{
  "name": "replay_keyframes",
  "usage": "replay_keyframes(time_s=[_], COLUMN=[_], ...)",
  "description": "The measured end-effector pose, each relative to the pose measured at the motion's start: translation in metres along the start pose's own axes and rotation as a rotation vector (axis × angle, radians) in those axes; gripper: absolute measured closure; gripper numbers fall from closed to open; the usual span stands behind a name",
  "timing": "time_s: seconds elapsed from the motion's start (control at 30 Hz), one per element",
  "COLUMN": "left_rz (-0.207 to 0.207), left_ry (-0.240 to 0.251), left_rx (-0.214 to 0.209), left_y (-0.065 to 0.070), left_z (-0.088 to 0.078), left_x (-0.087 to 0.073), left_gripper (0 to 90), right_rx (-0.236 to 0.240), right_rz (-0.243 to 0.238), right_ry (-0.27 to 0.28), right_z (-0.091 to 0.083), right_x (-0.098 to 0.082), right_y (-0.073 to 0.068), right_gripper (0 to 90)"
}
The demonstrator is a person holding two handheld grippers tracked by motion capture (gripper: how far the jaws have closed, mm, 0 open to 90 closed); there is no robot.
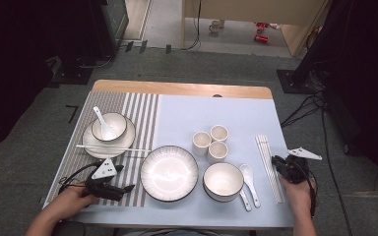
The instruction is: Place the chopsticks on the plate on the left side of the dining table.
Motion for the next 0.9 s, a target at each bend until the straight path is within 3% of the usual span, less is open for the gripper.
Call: replay_keyframes(time_s=[0.43, 0.9], left_rz=[-0.001, -0.002], left_ry=[-0.001, 0.0], left_rx=[-0.001, -0.002], left_y=[0.0, 0.0], left_z=[-0.0001, -0.0001], left_x=[0.0, 0.0], left_gripper=[17.1, 17.1], right_rx=[-0.02, -0.051], right_rz=[-0.016, 0.01], right_ry=[-0.016, -0.024], right_z=[0.0014, -0.0016], right_x=[-0.0025, -0.0044], right_y=[0.0006, 0.008], right_gripper=[84.0, 84.8])
Point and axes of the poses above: each handheld gripper's, and its own axes: z roughly forward along the jaws, x roughly out of its top, y roughly to its right, the point moved 10 cm from there along z, roughly forward along the jaws, and after that the axes turned 3 degrees about -z, right-handed, at the moved point
